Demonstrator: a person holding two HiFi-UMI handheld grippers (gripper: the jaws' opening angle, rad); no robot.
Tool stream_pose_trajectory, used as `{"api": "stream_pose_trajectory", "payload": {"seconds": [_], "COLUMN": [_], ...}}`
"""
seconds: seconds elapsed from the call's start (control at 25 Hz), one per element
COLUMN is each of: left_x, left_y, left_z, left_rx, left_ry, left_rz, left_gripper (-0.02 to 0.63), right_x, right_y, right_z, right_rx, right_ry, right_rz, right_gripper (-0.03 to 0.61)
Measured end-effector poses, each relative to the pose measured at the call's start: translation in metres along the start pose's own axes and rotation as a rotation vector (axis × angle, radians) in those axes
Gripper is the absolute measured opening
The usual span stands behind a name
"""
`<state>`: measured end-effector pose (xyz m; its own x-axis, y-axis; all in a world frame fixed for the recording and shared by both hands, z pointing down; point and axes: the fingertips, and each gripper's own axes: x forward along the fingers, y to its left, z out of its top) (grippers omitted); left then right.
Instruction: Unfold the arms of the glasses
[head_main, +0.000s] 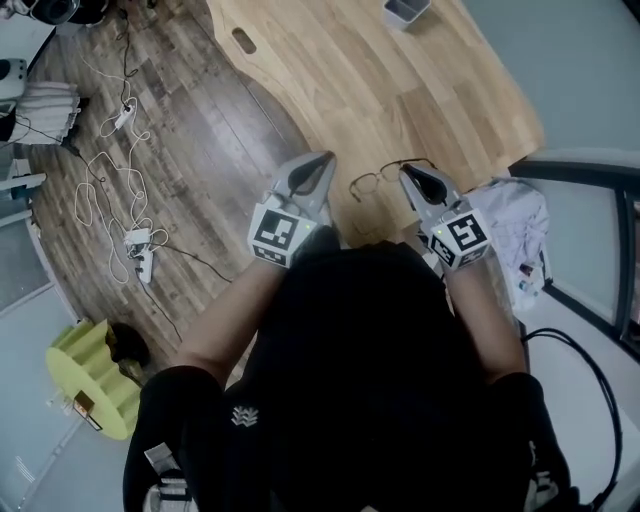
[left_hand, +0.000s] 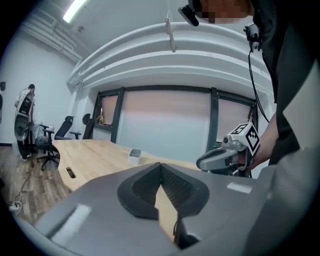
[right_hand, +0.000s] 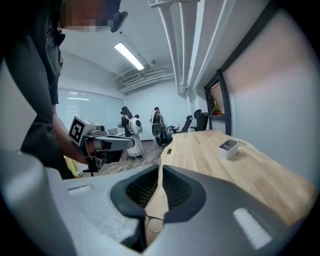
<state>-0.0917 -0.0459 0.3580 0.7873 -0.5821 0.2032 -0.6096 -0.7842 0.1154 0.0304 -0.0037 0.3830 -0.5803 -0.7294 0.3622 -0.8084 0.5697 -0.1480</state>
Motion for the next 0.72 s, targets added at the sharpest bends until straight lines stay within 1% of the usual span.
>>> {"api": "stream_pose_trajectory", "payload": {"seconds": [0.12,0.2,0.28,0.36,0.4,0.52,0.72], "left_x": [0.005,0.006,0.005,0.003,0.002,0.0,-0.001], "left_y": [-0.007,-0.01,-0.013,-0.016,-0.018,-0.019,-0.018], "left_z": [0.017,0.023,0.024,0.022,0.02,0.017,0.011], "left_rx": [0.003,0.003,0.006,0.013,0.018,0.029,0.033], "left_ry": [-0.011,-0.011,-0.008,0.0,0.003,0.007,0.016], "left_rz": [0.032,0.053,0.07,0.086,0.093,0.118,0.147], "left_gripper": [0.006,0.006,0.006,0.006,0.006,0.006,0.006], "right_x": [-0.011,-0.019,-0.023,-0.025,-0.026,-0.027,-0.03], "right_y": [-0.009,-0.015,-0.019,-0.025,-0.028,-0.036,-0.047], "right_z": [0.014,0.027,0.035,0.036,0.035,0.032,0.025], "right_rx": [-0.028,-0.061,-0.072,-0.074,-0.08,-0.098,-0.059], "right_ry": [-0.032,-0.059,-0.072,-0.075,-0.076,-0.073,-0.067], "right_rz": [0.001,-0.004,-0.008,-0.02,-0.028,-0.047,-0.056], "right_gripper": [0.026,0.026,0.026,0.025,0.002,0.0,0.0]}}
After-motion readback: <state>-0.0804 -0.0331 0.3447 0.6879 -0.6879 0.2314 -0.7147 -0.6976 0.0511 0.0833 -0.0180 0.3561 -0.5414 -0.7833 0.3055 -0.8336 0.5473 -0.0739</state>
